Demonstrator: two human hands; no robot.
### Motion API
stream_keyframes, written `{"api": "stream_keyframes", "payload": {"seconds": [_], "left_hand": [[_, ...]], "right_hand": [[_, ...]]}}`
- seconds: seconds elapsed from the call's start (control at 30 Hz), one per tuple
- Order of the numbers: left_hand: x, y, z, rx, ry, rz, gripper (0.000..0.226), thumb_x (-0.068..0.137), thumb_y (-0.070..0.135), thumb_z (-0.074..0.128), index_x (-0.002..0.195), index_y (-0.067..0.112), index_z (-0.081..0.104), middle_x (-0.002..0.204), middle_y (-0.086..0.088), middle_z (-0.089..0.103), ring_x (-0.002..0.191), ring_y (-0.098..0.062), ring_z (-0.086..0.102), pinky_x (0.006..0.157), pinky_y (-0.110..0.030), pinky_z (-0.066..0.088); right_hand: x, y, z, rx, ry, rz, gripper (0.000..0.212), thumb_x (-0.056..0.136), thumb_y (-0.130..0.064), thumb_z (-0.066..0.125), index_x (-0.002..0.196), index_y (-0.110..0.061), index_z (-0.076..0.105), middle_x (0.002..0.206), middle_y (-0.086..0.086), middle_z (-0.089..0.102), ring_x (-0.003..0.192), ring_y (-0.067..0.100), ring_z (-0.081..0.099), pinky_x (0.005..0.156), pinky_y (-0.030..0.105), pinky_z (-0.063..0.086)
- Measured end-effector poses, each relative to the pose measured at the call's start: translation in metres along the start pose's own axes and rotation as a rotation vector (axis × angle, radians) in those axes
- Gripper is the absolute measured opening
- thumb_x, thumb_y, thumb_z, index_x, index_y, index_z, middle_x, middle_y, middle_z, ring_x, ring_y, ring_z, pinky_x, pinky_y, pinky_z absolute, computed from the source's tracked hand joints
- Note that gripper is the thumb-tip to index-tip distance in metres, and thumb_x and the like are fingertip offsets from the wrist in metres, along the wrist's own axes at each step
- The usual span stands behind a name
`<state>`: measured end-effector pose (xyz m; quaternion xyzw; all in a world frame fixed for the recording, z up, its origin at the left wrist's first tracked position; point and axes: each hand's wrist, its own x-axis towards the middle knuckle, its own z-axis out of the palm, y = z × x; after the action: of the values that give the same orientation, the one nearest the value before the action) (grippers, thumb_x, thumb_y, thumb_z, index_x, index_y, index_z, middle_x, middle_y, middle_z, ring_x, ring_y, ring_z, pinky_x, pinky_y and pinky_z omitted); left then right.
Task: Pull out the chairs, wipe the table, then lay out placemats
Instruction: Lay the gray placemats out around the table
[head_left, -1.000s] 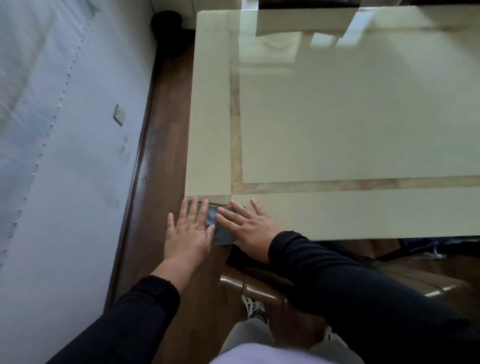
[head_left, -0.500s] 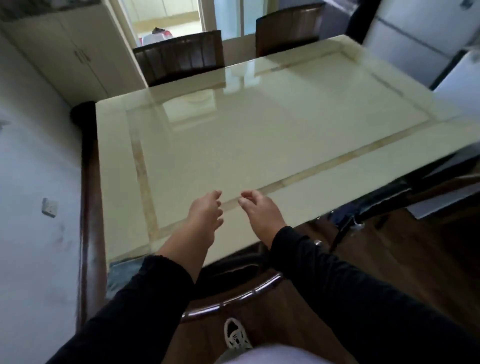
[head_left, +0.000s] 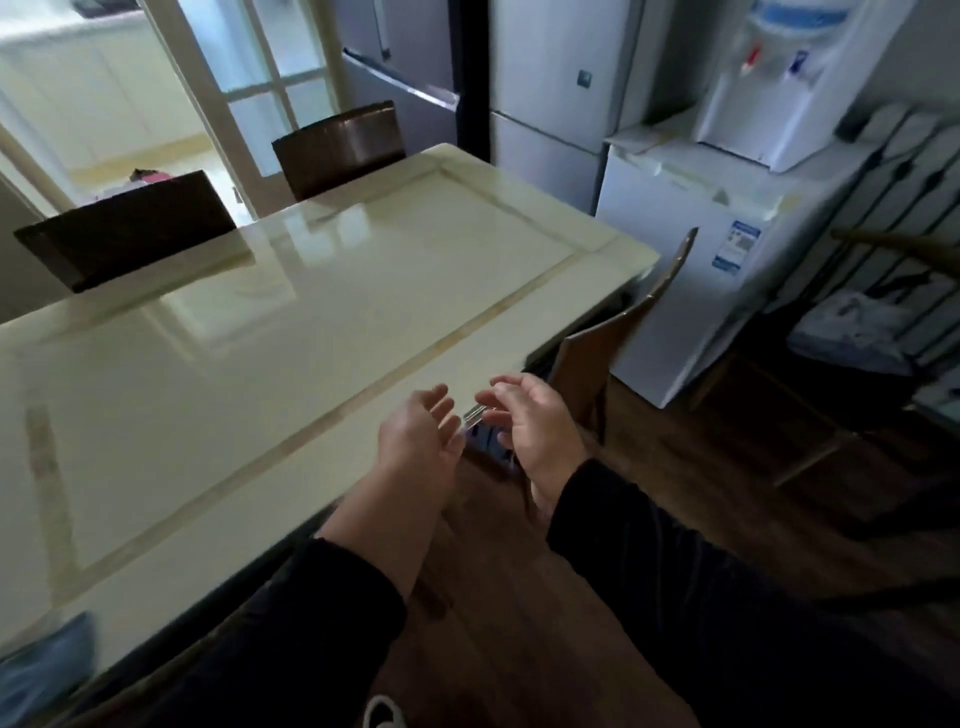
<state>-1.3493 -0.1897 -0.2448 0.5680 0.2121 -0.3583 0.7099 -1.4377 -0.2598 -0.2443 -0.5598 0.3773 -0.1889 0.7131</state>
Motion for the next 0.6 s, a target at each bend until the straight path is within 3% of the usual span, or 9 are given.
{"api": "stream_keyframes", "payload": {"seconds": [0.1,0.27,0.4,0.6], "left_hand": [[-0.018,-0.023,0.042,0.030,-0.060,-0.094,0.022,0.098,0.018,0.048,0.099,0.010,0.068,0.112,-0.008,0.064,0.103,-0.024,0.058,0.088,-0.033,0.048],[-0.035,-0.055,0.111,0.175,-0.136,-0.117,0.027,0.099,0.020,0.047,0.113,0.013,0.068,0.118,-0.005,0.065,0.117,-0.023,0.060,0.089,-0.031,0.047],[-0.048,-0.094,0.165,0.290,-0.269,-0.152,0.014,0.097,0.022,0.058,0.090,0.014,0.066,0.098,-0.006,0.067,0.084,-0.019,0.065,0.069,-0.028,0.052],[-0.100,-0.162,0.227,0.575,-0.564,-0.311,0.016,0.096,0.025,0.064,0.084,0.014,0.065,0.076,0.000,0.067,0.070,-0.013,0.065,0.073,-0.028,0.053]], "right_hand": [[-0.004,-0.013,-0.054,0.062,0.114,-0.009,0.022,0.102,-0.020,0.046,0.115,-0.013,0.062,0.107,0.004,0.071,0.088,0.014,0.060,0.067,0.021,0.042],[-0.011,-0.021,-0.138,0.200,0.392,-0.008,0.020,0.101,-0.019,0.046,0.108,-0.014,0.064,0.109,0.010,0.073,0.083,0.013,0.060,0.067,0.022,0.042],[-0.029,-0.025,-0.198,0.256,0.617,-0.021,0.021,0.100,-0.018,0.046,0.111,-0.014,0.064,0.109,0.009,0.072,0.085,0.012,0.060,0.069,0.020,0.042],[-0.088,-0.014,-0.275,0.391,0.945,-0.059,0.020,0.101,-0.024,0.048,0.107,-0.018,0.066,0.106,0.004,0.074,0.093,0.016,0.064,0.077,0.026,0.042]]}}
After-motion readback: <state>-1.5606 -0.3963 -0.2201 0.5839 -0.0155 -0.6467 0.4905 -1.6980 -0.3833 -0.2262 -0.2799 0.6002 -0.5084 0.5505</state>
